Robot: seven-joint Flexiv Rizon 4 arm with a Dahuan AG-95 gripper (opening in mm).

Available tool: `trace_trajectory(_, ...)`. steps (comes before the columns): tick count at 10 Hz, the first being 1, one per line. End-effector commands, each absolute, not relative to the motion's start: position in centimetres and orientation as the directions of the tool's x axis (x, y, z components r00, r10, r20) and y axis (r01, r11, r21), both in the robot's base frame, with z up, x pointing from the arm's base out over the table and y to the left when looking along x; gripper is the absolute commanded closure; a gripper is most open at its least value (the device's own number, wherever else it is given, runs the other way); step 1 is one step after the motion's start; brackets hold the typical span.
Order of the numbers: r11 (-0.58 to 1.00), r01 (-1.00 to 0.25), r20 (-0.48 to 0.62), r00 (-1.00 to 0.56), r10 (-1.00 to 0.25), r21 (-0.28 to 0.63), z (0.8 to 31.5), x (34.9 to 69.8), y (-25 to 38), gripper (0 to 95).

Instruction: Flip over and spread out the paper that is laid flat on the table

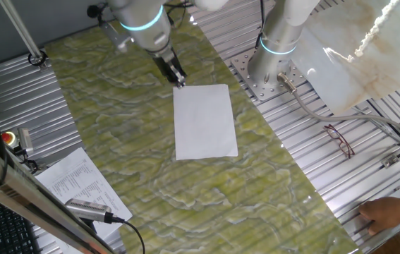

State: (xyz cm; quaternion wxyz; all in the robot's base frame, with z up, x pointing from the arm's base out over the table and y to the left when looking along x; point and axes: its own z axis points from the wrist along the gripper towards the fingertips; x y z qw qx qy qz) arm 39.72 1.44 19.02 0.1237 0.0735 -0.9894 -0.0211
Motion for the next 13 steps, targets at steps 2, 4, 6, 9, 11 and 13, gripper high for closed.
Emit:
trace_trajectory(2,0.984,-0.166,0.212,-0.961,-0.174,0.057,20.5,39.2,-1.8,95.0)
trace_trajectory(4,0.989,-0.136,0.209,-0.967,-0.144,0.055,21.1,39.0,-2.8,76.0)
trace_trajectory(6,0.996,-0.075,0.165,-0.983,-0.083,0.05,20.8,39.1,-2.4,76.0)
trace_trajectory(9,0.997,-0.051,0.167,-0.984,-0.058,0.05,20.4,39.3,-1.5,95.0)
trace_trajectory(11,0.996,-0.059,0.174,-0.982,-0.068,0.06,20.4,39.3,-1.4,95.0)
trace_trajectory(13,0.995,-0.06,0.178,-0.981,-0.072,0.075,20.3,39.3,-1.3,95.0)
